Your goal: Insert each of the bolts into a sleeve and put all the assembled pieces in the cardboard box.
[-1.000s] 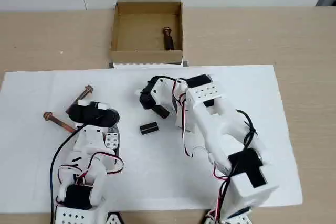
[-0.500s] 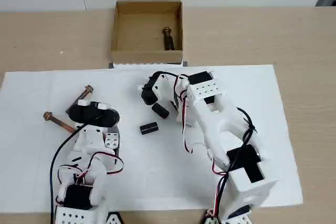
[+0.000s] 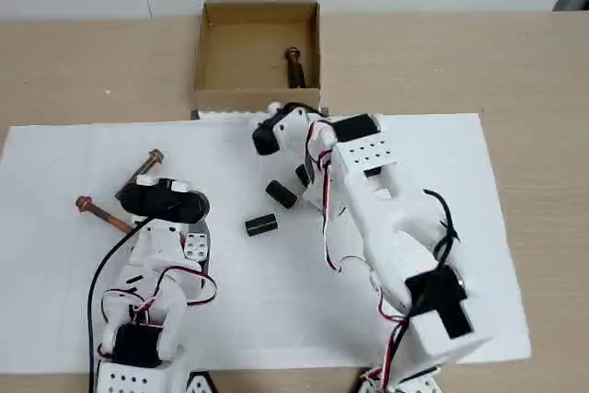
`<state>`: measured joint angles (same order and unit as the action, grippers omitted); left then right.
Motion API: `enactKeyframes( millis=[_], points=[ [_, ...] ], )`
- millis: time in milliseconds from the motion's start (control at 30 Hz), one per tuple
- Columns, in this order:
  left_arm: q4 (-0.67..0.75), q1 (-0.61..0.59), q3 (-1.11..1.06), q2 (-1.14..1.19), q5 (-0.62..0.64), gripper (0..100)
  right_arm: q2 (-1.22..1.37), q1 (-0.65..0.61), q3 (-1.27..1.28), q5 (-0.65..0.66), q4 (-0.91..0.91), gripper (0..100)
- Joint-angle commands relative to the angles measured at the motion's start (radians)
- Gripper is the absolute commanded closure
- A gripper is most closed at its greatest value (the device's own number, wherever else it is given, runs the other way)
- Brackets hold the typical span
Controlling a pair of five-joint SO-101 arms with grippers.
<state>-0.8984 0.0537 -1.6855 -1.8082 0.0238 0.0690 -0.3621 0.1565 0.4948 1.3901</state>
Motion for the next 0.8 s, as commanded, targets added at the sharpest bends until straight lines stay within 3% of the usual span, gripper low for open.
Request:
enactKeyframes(
  millis=[0,233,433,767],
  points=[
    [-0.002,-0.005,0.005,-0.008,-0.003,99,-0.125,0.038,-0.071,-0.066,0.085,99.2],
    [-0.012,-0.055,0.104,-0.002,-0.003,98,-0.271,0.137,-0.064,-0.094,0.205,99.2],
    [-0.120,-0.072,0.229,0.034,-0.003,95,-0.295,0.272,-0.060,-0.087,0.265,99.1],
    [-0.129,-0.181,0.565,0.466,-0.003,95,-0.315,0.355,0.135,-0.084,0.240,98.8]
  ],
)
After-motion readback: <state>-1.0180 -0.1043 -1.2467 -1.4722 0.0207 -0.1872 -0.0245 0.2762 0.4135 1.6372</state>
